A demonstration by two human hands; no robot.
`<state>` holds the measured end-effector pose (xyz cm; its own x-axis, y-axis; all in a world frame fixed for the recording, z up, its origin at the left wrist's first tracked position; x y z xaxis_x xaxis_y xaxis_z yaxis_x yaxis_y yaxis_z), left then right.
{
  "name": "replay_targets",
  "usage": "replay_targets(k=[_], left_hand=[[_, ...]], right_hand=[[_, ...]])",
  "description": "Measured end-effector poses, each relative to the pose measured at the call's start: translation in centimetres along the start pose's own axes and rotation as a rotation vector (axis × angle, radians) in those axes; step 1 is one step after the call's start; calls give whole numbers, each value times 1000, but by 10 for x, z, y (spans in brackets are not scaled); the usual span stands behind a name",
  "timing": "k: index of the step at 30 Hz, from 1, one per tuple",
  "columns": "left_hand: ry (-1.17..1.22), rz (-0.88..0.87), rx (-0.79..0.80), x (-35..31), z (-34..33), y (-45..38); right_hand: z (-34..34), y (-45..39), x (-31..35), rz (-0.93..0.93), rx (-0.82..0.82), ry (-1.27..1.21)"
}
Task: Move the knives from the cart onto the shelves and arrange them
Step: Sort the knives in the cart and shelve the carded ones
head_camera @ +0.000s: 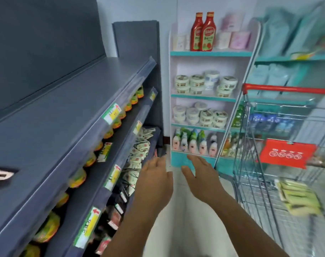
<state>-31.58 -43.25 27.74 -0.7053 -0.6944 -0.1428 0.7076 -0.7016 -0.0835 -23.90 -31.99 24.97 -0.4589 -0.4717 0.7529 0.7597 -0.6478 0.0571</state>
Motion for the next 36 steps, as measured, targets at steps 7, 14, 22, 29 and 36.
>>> replay_targets(k=[7,14,22,29,36], left_hand=[[11,-207,202,-102,-78,-41],[-43,-375,375,-207,-133,-81],[-39,-607,396,-327,-176,-120],[-39,-865,431,-422,-214,-151],[-72,-1073,549,-491,-272,-187]], right_hand=[[50,-5,-120,-250,-101,-47],[102,-20,-225,-438,-200,-67],[167,-19,-323,-618,-346,-122],[214,-25,-380,-766,-532,-183],[236,-45,-433,-956,-712,-265]])
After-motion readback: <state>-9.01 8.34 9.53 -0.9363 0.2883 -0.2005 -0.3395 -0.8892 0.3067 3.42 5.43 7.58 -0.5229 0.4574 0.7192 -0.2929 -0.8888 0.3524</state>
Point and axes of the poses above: each hand's wrist, its own y-axis away from the middle knuckle, its own z-axis out of the back of the hand, x = y × z, the point moved 7 cm from there along -y, towards the middle knuckle, and after that the axes turned 13 degrees about -y, right-handed, at the moved point
